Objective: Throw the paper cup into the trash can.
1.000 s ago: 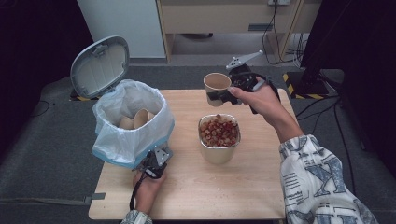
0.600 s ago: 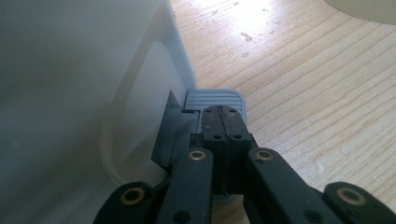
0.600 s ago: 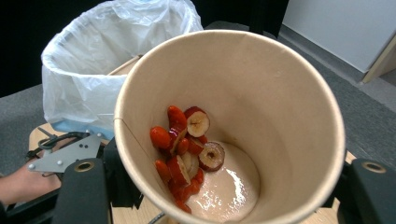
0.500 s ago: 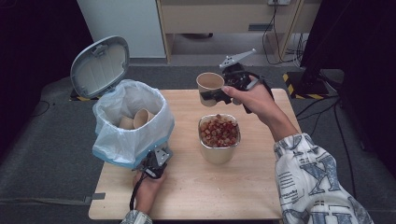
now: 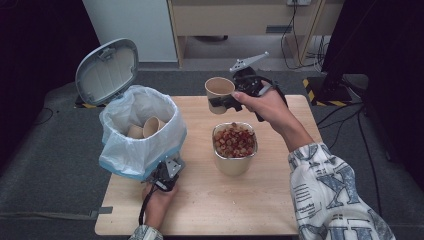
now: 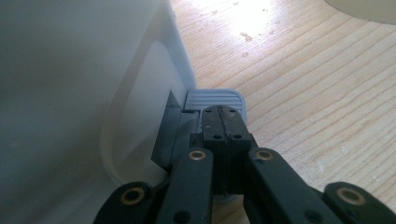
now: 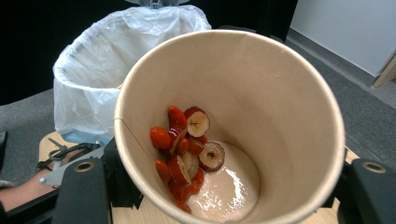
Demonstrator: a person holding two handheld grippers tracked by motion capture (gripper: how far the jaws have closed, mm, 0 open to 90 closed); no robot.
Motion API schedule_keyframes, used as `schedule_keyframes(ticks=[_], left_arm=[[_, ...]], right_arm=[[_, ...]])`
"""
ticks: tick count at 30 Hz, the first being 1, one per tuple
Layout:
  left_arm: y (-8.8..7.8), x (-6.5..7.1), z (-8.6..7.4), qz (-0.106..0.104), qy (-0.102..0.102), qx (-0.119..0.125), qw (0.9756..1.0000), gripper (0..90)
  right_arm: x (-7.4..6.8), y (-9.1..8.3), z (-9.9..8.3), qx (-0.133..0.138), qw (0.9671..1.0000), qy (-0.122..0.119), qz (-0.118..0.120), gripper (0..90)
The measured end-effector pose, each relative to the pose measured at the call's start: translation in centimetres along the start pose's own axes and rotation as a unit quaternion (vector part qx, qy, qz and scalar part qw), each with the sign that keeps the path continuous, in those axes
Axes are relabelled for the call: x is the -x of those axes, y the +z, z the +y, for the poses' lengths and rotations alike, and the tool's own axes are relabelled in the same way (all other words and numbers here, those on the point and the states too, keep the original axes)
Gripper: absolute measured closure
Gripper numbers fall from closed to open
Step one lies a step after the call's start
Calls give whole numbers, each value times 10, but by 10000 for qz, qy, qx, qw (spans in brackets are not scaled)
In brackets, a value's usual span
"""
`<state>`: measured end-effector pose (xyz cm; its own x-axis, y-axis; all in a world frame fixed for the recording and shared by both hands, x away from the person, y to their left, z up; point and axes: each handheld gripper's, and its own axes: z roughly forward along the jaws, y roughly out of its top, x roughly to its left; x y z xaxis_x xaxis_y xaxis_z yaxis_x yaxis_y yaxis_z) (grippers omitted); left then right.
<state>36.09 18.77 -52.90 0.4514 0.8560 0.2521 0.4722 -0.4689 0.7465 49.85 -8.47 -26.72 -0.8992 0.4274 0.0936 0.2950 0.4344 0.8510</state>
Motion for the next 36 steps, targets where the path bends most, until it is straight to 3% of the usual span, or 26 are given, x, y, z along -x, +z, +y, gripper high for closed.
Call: schedule_keyframes(ticks=[18, 36], left_arm=[[0, 0, 0, 6, -3, 1, 10000, 893], [0, 0, 0, 7, 9, -5, 10000, 893]], right_arm=[[-13, 15, 14, 88, 9998, 84, 185, 313], [-46, 59, 38, 116, 9989, -58, 445, 307]])
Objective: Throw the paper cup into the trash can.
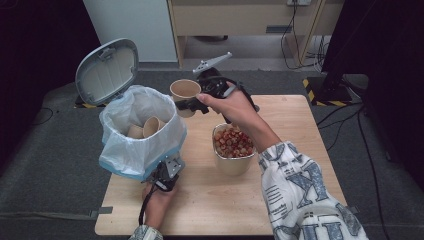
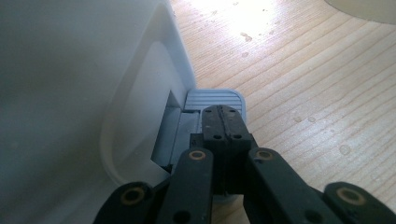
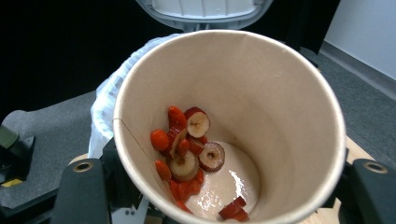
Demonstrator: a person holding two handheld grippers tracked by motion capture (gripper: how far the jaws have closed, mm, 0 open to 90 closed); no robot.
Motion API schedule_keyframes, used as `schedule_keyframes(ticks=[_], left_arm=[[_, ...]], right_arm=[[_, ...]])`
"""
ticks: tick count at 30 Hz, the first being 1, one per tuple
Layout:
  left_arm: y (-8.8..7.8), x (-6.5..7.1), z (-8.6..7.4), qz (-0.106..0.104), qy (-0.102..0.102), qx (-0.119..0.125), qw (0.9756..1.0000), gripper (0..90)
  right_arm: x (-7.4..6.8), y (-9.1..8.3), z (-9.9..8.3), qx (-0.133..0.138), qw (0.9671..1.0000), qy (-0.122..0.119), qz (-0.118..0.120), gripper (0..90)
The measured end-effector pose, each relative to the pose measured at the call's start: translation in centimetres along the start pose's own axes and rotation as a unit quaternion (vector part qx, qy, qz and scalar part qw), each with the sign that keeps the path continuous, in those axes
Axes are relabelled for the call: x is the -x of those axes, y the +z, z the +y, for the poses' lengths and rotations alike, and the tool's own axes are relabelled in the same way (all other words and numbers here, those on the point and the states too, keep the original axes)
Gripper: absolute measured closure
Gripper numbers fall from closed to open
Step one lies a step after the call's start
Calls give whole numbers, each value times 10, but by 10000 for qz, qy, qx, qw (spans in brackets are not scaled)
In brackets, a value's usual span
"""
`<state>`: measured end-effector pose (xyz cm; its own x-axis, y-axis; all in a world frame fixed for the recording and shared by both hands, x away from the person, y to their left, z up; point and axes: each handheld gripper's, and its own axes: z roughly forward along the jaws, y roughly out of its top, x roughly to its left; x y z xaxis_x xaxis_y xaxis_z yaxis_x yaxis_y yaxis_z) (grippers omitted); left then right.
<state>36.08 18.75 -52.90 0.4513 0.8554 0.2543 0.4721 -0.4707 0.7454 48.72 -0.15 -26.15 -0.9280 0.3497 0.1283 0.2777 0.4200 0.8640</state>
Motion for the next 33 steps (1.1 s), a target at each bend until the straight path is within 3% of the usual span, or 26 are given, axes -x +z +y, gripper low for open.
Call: schedule_keyframes(ticks=[5, 20, 33], left_arm=[[0, 0, 0, 1, -7, -2, 10000, 893], [0, 0, 0, -8, -21, 6, 10000, 893], [0, -1, 0, -29, -18, 5, 10000, 893]], right_arm=[[-9, 20, 8, -44, 10000, -72, 30, 306], [-16, 63, 20, -131, 9997, -185, 31, 300], [-26, 89, 25, -199, 9994, -260, 133, 295]])
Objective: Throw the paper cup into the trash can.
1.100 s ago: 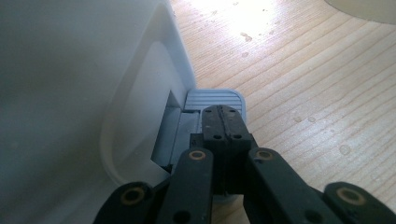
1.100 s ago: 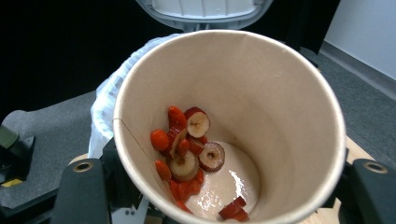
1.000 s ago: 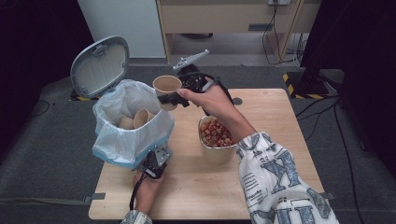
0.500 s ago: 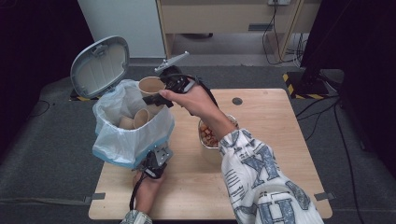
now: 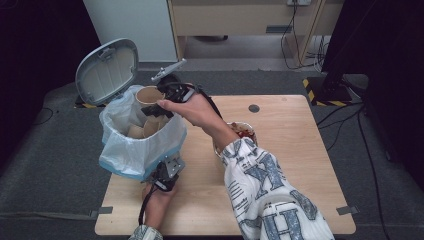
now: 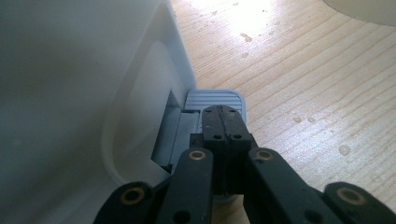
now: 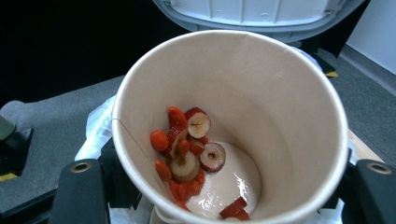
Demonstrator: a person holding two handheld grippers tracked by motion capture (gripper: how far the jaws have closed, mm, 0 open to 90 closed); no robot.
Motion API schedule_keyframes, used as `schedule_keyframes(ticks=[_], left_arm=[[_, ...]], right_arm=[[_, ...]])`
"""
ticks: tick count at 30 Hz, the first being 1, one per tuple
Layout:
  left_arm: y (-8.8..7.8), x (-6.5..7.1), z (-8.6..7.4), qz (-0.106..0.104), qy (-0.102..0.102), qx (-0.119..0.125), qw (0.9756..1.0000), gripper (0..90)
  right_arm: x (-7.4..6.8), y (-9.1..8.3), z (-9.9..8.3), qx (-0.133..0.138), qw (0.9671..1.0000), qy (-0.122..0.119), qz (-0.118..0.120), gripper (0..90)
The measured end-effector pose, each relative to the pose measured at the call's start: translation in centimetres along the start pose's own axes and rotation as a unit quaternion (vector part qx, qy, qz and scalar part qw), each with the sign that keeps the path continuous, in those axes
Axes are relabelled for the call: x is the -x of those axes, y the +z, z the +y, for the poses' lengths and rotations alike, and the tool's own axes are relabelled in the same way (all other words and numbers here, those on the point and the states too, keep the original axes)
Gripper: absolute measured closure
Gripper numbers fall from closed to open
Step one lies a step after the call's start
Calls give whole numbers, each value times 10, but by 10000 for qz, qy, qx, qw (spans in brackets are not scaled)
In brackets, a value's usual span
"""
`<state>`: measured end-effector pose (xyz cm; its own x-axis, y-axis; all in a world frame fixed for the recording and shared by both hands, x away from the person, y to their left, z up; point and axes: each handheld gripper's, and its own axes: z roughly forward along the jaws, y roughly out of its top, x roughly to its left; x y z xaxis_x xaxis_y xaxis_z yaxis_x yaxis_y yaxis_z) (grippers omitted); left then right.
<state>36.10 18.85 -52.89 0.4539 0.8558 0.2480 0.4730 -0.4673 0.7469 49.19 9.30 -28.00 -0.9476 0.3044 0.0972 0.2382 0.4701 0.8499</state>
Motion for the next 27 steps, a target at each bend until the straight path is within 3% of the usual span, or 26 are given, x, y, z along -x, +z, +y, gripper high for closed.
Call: schedule_keyframes(ticks=[10, 11, 12, 17, 27], left_arm=[[0, 0, 0, 5, 4, -4, 10000, 892], [0, 0, 0, 4, 1, -3, 10000, 893], [0, 0, 0, 1, -1, 0, 10000, 893], [0, 0, 0, 2, -1, 1, 10000, 893], [0, 0, 0, 5, 1, 4, 10000, 893]], right_arm=[[-12, 17, 1, -69, 9999, -81, 118, 273], [-13, 18, 1, -42, 9998, -101, 142, 238], [-14, 19, 2, 47, 9997, -63, 227, 146], [-15, 14, 2, 156, 9996, -162, 191, 143], [-8, 3, -4, 166, 9998, -82, 101, 151]])
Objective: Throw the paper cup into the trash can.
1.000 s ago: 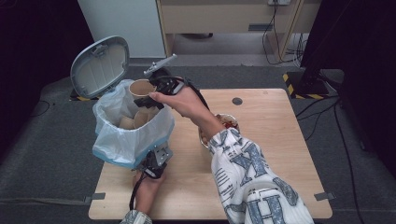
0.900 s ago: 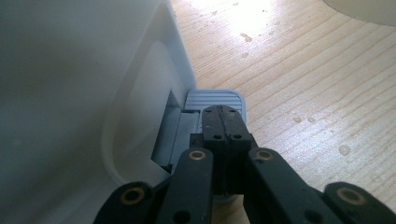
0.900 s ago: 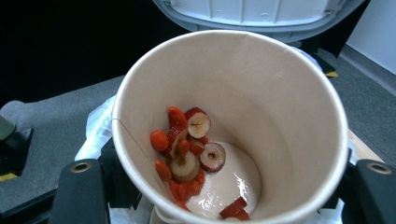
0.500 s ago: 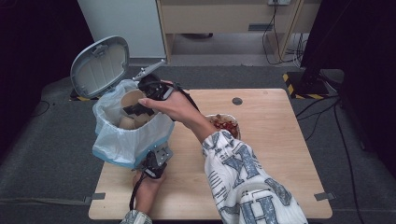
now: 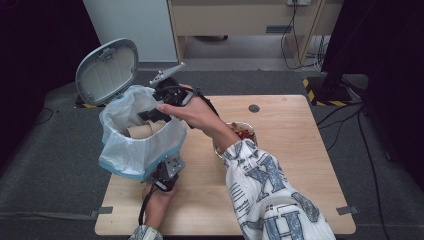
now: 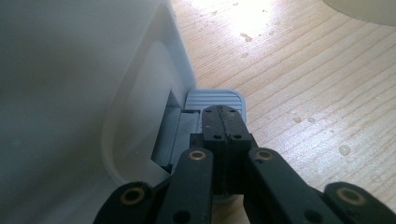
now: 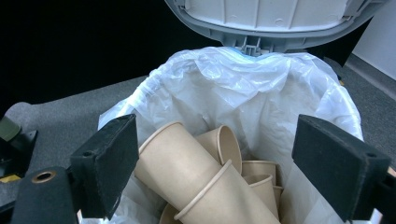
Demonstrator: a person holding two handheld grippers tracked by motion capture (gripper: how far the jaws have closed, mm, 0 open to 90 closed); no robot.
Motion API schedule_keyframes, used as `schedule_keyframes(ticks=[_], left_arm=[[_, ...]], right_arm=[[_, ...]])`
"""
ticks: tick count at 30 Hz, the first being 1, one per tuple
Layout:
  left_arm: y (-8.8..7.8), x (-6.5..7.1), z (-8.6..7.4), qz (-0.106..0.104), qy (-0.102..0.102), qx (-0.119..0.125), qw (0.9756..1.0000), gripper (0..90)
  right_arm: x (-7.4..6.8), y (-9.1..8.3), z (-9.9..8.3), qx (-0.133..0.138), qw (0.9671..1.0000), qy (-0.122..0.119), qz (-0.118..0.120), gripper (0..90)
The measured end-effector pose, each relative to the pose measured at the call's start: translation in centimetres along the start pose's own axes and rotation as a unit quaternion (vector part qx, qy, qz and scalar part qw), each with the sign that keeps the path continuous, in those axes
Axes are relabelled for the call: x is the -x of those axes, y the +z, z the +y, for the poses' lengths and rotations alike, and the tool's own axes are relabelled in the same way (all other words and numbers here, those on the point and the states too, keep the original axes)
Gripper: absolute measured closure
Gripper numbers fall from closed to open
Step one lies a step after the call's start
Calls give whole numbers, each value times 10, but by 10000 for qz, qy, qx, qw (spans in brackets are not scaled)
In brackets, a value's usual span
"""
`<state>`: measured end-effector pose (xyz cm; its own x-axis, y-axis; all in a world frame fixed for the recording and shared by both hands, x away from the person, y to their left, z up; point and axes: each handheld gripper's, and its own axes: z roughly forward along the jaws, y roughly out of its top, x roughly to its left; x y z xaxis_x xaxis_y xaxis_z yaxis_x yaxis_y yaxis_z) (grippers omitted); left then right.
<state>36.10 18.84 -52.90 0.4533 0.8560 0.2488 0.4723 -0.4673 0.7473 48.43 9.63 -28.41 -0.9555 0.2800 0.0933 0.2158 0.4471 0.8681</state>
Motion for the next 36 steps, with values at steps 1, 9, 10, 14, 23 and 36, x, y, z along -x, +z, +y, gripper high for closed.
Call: schedule_keyframes(ticks=[1, 9, 10, 14, 23, 36], left_arm=[[0, 0, 0, -4, -4, 1, 10000, 893], [0, 0, 0, 0, 2, -2, 10000, 892], [0, 0, 0, -2, -16, 12, 10000, 893], [0, 0, 0, -4, -29, 34, 10000, 893], [0, 1, 0, 6, -24, 30, 10000, 893], [0, 0, 0, -2, -21, 19, 10000, 893]], right_arm=[[0, -1, 0, -6, 10000, -7, -2, 151], [4, -6, -4, -14, 10000, 22, -66, 142], [5, -7, -5, -17, 10000, 26, -76, 139], [8, -11, -8, -29, 9999, 88, -117, 131], [17, -26, -18, 18, 9995, 196, -249, 105], [27, -48, -28, 84, 9987, 294, -409, 101]])
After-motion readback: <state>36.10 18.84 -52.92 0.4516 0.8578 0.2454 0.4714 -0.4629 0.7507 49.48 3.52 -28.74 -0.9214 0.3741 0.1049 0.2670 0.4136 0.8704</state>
